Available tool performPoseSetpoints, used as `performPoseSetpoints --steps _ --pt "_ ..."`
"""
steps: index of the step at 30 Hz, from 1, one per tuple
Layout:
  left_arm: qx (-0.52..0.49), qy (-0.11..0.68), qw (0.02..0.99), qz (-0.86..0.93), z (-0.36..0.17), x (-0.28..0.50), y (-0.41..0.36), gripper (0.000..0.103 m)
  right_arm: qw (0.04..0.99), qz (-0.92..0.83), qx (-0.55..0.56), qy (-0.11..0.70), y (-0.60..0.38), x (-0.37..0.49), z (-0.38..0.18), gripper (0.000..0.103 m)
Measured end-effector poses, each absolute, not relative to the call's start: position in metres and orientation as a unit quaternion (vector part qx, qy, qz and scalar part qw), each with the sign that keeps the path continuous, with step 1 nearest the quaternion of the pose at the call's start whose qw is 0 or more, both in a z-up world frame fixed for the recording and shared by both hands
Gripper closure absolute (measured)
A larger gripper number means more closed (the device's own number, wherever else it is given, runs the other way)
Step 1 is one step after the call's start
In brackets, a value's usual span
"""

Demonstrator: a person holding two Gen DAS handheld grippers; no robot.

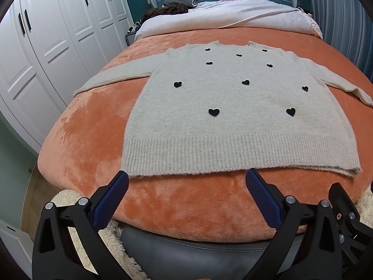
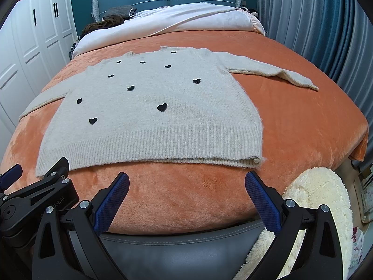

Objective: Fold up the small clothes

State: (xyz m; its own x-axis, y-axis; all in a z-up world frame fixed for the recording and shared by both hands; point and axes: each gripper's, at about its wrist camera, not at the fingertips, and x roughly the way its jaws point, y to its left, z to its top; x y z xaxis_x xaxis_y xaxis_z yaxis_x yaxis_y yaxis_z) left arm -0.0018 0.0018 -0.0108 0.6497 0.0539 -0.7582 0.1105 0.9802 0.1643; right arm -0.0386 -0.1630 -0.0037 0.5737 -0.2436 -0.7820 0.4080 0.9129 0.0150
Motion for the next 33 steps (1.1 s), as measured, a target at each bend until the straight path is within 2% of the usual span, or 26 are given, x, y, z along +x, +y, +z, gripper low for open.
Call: performPoseSetpoints --steps 16,21,24,28,33 --pt "0.095 0.426 0.900 -0.016 -0.015 -0.001 0.004 0.005 0.879 -0.181 0.101 0.429 -0.164 -0.035 -0.010 0.005" --pt "0.040 0.446 0.894 -0.033 -0.017 0.012 0.015 0.005 0.884 -0.120 0.144 0.428 -0.195 -0.021 -0.013 0.006" --pt "0.020 0.450 0.892 -0.047 -0.012 0.028 0.022 0.005 0.880 -0.148 0.182 0.414 -0.260 -0.002 -0.008 0.006" --pt "0.024 0.439 0.896 -0.059 -0.004 0.049 0.021 0.005 0.863 -0.220 0.267 0.368 -0.401 0.029 -0.004 0.005" --pt "0.004 0.427 0.902 -0.069 0.003 0.076 0.014 0.005 0.799 -0.321 0.398 0.317 -0.569 0.055 -0.034 0.005"
